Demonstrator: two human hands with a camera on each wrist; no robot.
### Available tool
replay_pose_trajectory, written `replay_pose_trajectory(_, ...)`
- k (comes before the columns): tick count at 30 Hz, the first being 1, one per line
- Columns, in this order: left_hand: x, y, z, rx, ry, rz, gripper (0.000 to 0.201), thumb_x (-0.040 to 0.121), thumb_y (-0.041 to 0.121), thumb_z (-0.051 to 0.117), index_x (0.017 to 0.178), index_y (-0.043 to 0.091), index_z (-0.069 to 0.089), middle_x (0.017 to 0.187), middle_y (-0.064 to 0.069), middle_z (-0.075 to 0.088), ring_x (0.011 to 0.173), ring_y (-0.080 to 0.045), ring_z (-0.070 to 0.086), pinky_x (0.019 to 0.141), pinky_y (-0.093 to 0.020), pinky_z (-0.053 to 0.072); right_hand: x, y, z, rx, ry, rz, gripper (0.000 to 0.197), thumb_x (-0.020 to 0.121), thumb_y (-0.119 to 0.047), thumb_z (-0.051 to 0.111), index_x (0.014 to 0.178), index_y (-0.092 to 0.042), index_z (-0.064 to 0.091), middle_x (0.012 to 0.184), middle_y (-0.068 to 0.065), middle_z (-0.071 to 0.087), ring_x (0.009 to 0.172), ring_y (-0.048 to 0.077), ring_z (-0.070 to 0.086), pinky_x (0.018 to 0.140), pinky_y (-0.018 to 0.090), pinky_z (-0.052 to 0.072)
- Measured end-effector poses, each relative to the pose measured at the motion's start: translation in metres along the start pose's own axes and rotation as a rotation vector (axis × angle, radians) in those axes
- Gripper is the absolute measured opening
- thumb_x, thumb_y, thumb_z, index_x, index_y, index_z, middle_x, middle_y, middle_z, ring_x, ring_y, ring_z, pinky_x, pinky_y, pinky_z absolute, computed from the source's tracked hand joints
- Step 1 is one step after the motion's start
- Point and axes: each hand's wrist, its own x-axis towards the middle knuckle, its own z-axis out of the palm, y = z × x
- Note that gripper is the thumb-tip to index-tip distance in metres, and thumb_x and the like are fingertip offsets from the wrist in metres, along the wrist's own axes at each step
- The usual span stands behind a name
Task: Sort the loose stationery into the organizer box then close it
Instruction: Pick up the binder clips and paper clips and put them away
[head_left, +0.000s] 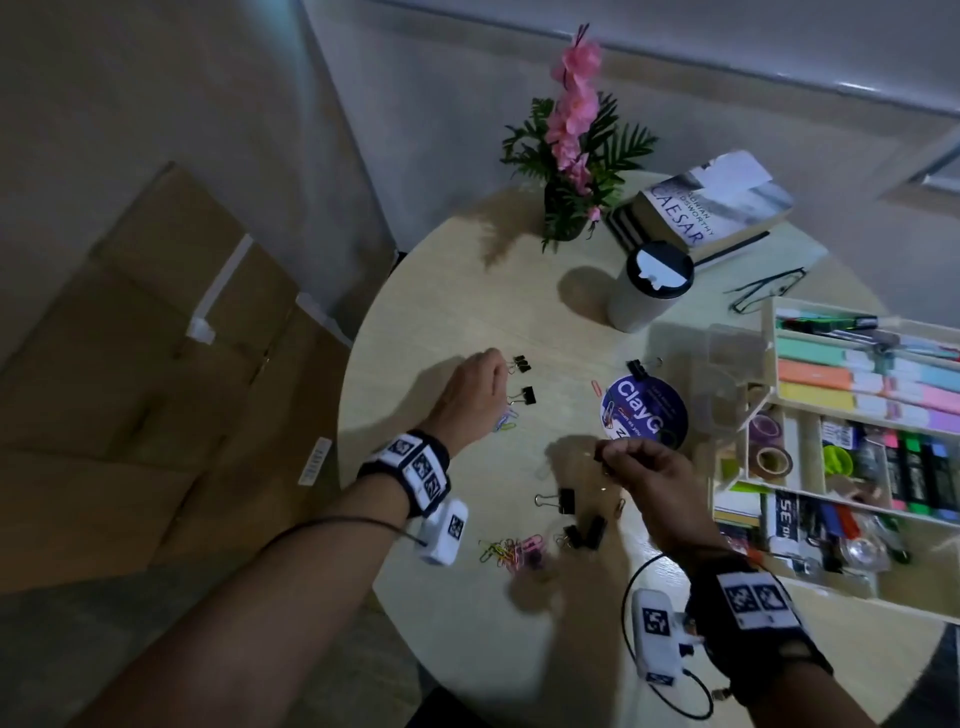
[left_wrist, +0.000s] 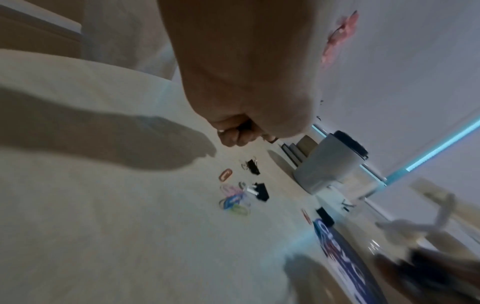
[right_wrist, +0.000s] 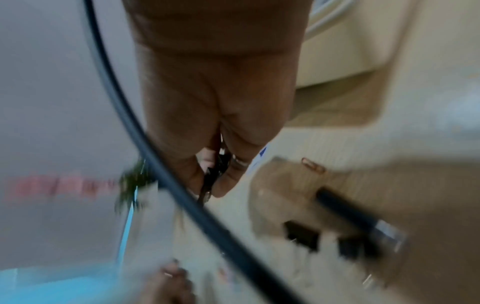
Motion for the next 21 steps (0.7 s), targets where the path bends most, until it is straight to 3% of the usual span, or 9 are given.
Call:
replay_pose_trajectory(2, 0.022, 0.005, -0.001, 0.009, -0.005, -0.112, 0.012, 0.099, 0.019, 0.051, 0.092, 0.009, 0.051, 0.086, -0.009, 0.059, 0.077, -0.028, 0.054, 0.067, -0.040, 0.044, -0.015, -0.013, 0.002, 0.316, -0.009, 0.067, 0.016, 0.100, 0.000, 0.055, 0.089, -0.005, 0.065, 0.097, 0.015, 0.070, 0.087, 0.022, 0.060, 0.080, 0.032, 0.045)
replay_pose_trajectory(5, 0.042, 0.005, 0.008, 0.117, -0.100, -0.200, 0.047, 0.090, 0.044, 0.066, 0.116, 0.009, 0.051, 0.104, -0.008, 0.057, 0.088, -0.029, 0.058, 0.075, -0.034, 0.047, -0.038, -0.029, 0.005, 0.599, -0.032, 0.244, 0.020, 0.100, -0.003, 0.043, 0.092, -0.008, 0.061, 0.092, 0.011, 0.065, 0.070, 0.017, 0.054, 0.061, 0.022, 0.046)
replay_pose_trajectory(7, 0.051, 0.002, 0.018, 0.253, -0.150, -0.119, 0.053, 0.092, 0.047, 0.068, 0.122, 0.007, 0.048, 0.111, -0.014, 0.060, 0.095, -0.034, 0.061, 0.076, -0.038, 0.050, -0.052, -0.030, 0.005, 0.688, -0.058, 0.348, 0.019, 0.097, -0.007, 0.044, 0.094, -0.005, 0.063, 0.092, 0.014, 0.065, 0.064, 0.018, 0.051, 0.051, 0.020, 0.048)
replay_pose_trajectory(11, 0.062, 0.003, 0.029, 0.374, -0.203, -0.015, 0.048, 0.103, 0.041, 0.059, 0.129, 0.002, 0.047, 0.115, -0.020, 0.064, 0.103, -0.040, 0.064, 0.076, -0.040, 0.047, -0.067, -0.021, 0.001, 0.637, -0.123, 0.403, 0.019, 0.100, -0.016, 0.049, 0.093, -0.005, 0.062, 0.093, 0.014, 0.063, 0.067, 0.019, 0.049, 0.052, 0.023, 0.045)
replay_pose_trajectory(15, 0.064, 0.009, 0.025, 0.375, -0.260, -0.041, 0.038, 0.104, 0.044, 0.052, 0.110, 0.007, 0.049, 0.103, -0.018, 0.065, 0.091, -0.039, 0.064, 0.073, -0.042, 0.052, -0.074, -0.010, -0.015, 0.501, -0.123, 0.324, 0.010, 0.097, -0.014, 0.056, 0.098, -0.006, 0.062, 0.094, 0.012, 0.063, 0.069, 0.018, 0.049, 0.057, 0.025, 0.038)
replay_pose_trajectory(18, 0.050, 0.026, 0.021, 0.292, -0.185, -0.065, 0.042, 0.103, 0.051, 0.045, 0.094, 0.010, 0.047, 0.081, -0.013, 0.064, 0.072, -0.035, 0.063, 0.066, -0.042, 0.054, -0.085, -0.008, -0.039, 0.452, -0.078, 0.249, 0.007, 0.088, -0.008, 0.066, 0.095, -0.007, 0.067, 0.092, 0.011, 0.065, 0.067, 0.018, 0.051, 0.059, 0.025, 0.037)
replay_pose_trajectory(21, 0.022, 0.059, 0.026, 0.000, -0.046, -0.154, 0.028, 0.103, 0.030, 0.048, 0.090, 0.005, 0.054, 0.076, -0.015, 0.065, 0.071, -0.035, 0.061, 0.063, -0.037, 0.042, -0.100, -0.013, -0.075, 0.353, 0.008, 0.187, 0.018, 0.080, -0.007, 0.074, 0.096, -0.008, 0.067, 0.085, 0.009, 0.059, 0.066, 0.016, 0.047, 0.062, 0.025, 0.038)
